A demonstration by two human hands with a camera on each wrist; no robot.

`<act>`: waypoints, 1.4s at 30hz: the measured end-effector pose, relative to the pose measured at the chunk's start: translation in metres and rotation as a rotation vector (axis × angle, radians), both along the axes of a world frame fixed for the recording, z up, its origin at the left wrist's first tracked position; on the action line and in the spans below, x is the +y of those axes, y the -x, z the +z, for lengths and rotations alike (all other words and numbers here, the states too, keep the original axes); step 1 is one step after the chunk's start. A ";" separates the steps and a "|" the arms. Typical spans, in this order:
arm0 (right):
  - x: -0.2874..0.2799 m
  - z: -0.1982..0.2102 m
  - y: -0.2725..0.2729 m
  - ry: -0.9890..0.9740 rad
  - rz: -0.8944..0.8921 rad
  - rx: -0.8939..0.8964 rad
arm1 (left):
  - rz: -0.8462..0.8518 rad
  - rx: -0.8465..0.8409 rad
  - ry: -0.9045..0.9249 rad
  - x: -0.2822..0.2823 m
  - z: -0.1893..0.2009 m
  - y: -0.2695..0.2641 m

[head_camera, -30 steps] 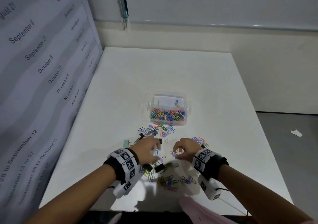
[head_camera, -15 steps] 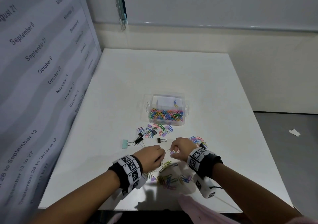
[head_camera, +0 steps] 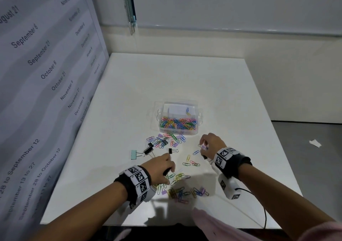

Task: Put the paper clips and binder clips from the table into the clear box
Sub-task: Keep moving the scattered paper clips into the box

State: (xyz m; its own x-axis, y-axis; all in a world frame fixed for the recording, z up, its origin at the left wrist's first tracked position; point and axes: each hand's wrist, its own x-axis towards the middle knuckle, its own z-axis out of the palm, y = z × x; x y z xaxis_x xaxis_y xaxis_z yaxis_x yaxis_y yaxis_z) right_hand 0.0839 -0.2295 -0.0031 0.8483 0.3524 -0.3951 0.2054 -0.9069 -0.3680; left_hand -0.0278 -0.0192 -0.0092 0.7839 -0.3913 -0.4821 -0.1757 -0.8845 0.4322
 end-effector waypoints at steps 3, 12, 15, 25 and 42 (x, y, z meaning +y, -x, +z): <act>0.006 -0.001 0.013 -0.031 0.109 -0.002 | 0.066 -0.046 0.041 0.000 -0.001 0.000; 0.025 -0.014 0.039 0.084 0.337 0.026 | 0.165 -0.095 0.030 0.004 -0.002 -0.005; 0.030 -0.014 0.048 0.041 0.342 0.087 | 0.237 -0.137 0.058 0.010 0.003 -0.007; 0.039 -0.010 0.060 -0.065 0.391 0.139 | 0.323 -0.165 -0.033 0.038 0.003 -0.007; 0.050 -0.021 0.088 -0.139 0.417 0.034 | 0.151 -0.053 0.076 0.034 -0.001 0.009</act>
State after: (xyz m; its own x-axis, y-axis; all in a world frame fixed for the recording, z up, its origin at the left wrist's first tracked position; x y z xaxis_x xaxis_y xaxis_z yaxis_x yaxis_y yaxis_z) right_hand -0.0036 -0.1790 -0.0245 0.6093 0.7140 -0.3450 0.5293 -0.6901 -0.4935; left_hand -0.0370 0.0149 -0.0107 0.8601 -0.3010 -0.4119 -0.0676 -0.8675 0.4929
